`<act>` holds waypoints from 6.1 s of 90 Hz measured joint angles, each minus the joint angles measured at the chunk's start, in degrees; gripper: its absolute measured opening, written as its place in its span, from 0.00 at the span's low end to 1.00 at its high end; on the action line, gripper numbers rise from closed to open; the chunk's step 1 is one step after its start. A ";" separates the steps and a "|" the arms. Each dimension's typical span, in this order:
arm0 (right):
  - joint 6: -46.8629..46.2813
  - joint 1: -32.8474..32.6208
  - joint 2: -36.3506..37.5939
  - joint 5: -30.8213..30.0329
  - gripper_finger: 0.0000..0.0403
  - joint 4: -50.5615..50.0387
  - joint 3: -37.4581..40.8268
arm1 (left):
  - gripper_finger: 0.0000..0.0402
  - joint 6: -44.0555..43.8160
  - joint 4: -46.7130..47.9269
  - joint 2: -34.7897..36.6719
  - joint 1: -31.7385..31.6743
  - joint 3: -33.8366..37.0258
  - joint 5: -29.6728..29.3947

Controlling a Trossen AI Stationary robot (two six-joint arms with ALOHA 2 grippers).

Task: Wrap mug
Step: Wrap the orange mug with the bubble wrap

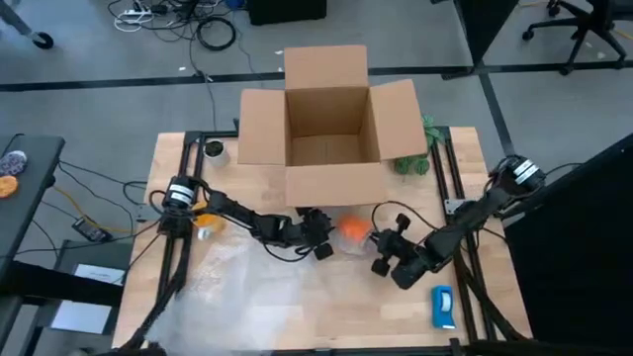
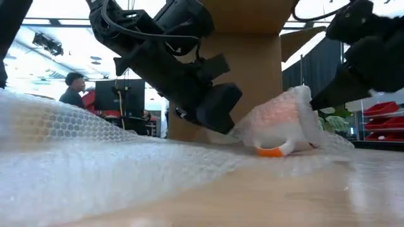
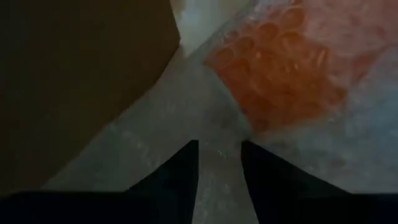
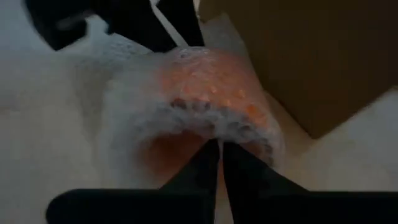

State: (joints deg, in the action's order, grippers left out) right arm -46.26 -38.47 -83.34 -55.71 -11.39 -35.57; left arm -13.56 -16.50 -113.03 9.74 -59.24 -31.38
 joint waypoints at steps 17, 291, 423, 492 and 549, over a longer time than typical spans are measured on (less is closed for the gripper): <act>1.01 -2.99 4.44 3.76 0.09 -1.33 0.00 | 0.27 0.00 0.05 0.00 0.00 0.00 -0.04; 87.03 4.10 -22.15 -4.89 0.01 -8.27 -28.41 | 0.27 -13.94 44.24 17.52 14.10 2.49 -8.13; 87.32 2.72 -22.39 -7.20 0.01 -2.93 -28.28 | 0.27 -4.69 4.16 29.89 0.46 23.23 4.15; 89.43 2.90 -22.39 -7.77 0.01 -3.25 -28.24 | 0.27 -20.85 6.75 35.12 13.22 23.22 7.64; 89.40 1.82 -21.66 -14.48 0.01 1.29 -28.24 | 0.27 -16.23 -26.63 4.17 1.32 22.03 9.60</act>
State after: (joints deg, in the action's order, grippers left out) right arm 43.13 -36.65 -105.00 -70.19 -10.10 -63.81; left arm -29.79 -43.14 -108.86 11.06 -37.21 -21.77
